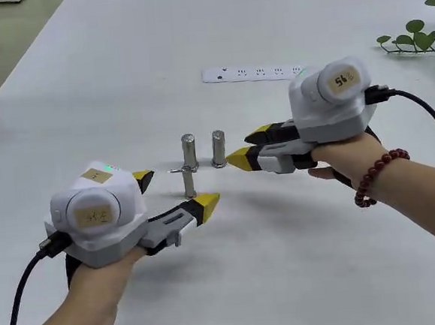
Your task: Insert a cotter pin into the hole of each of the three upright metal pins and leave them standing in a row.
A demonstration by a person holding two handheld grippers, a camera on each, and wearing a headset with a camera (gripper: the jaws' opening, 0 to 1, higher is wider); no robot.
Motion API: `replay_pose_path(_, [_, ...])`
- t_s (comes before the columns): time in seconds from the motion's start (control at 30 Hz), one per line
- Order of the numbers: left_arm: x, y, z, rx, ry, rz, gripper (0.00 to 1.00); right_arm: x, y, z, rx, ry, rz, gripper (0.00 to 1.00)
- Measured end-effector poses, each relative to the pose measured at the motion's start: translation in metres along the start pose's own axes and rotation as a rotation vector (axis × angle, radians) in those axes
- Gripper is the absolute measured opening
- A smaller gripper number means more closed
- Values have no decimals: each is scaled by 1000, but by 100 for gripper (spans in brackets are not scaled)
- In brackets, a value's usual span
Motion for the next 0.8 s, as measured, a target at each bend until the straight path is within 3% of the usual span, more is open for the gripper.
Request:
replay_pose_path(0.17, [-1, 4, -5, -3, -16, 4, 74, -9, 4, 10, -23, -11, -11, 25])
replay_pose_path(0.23, [-1, 8, -7, -21, -20, -15, 77, -12, 6, 13, -56, -9, 3, 24])
replay_pose_path(0.53, [-1, 13, -16, -20, -35, 27, 86, -27, 7, 30, -55, -5, 15, 21])
replay_pose_path(0.8, [-3, 19, -25, -20, -55, 44, 93, -28, 6, 39, -53, -12, 2, 19])
Point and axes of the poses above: the centre of the closed fingertips' face, and the gripper's own axes: z roughly forward along the fingers, x roughly to its left, y roughly out of its top, the point moved 6 cm from there along -z, roughly backward along the fingers, and after that the axes turned 13 degrees about y, right-handed, at the moved point
